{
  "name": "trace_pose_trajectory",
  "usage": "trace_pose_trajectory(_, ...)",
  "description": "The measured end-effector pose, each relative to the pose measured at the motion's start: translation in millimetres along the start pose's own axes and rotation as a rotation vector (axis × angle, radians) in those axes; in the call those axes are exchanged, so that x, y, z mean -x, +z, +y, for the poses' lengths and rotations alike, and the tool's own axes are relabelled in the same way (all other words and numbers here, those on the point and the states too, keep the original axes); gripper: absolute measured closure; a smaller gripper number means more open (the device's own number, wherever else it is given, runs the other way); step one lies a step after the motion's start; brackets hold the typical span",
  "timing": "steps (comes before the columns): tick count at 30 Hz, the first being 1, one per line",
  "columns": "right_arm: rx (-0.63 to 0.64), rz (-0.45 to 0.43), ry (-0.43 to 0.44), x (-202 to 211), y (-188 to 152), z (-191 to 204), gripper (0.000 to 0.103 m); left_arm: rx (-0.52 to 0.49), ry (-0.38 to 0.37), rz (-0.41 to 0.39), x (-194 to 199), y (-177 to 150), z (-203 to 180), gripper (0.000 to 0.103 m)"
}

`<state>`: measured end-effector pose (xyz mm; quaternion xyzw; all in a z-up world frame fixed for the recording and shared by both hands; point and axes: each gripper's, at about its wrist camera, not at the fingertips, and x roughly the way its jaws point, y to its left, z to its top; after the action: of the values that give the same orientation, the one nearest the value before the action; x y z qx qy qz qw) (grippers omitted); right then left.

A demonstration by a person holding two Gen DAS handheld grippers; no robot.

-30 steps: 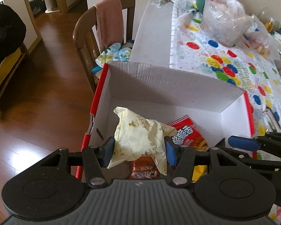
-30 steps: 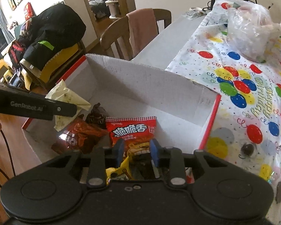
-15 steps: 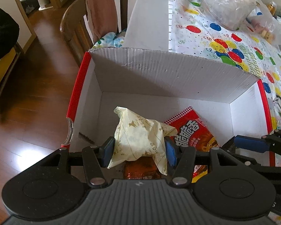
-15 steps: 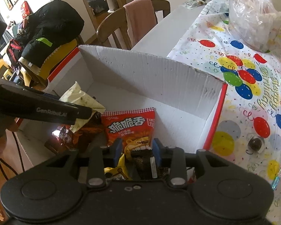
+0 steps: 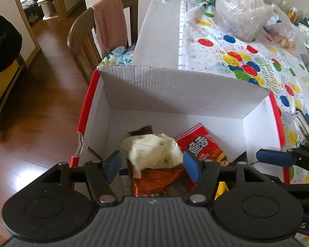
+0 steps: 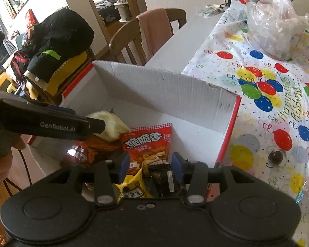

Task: Organize snacks
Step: 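Open the left tool to drop the cream packet while the right tool releases the dark packet, then move both open tools back over the table toward the remaining snacks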

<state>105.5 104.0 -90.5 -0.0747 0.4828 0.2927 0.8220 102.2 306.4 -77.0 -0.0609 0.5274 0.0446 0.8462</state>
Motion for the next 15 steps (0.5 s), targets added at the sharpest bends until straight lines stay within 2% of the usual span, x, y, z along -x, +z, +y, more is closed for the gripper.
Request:
trace_pose_trajectory(5, -0.005, -0.031, 0.011, 16, -2, 1, 0.054, -0.002, -0.015, -0.033, 18, -5, -5, 0.031)
trace_pose_trajectory(8, -0.007, -0.053, 0.011, 28, -5, 1, 0.046, 0.0, -0.027, -0.057, 30, -8, -8, 0.031)
trace_pose_trajectory(15, -0.019, -0.112, 0.02, 59, -12, -5, 0.035, -0.009, -0.051, -0.132, 59, -18, -23, 0.027)
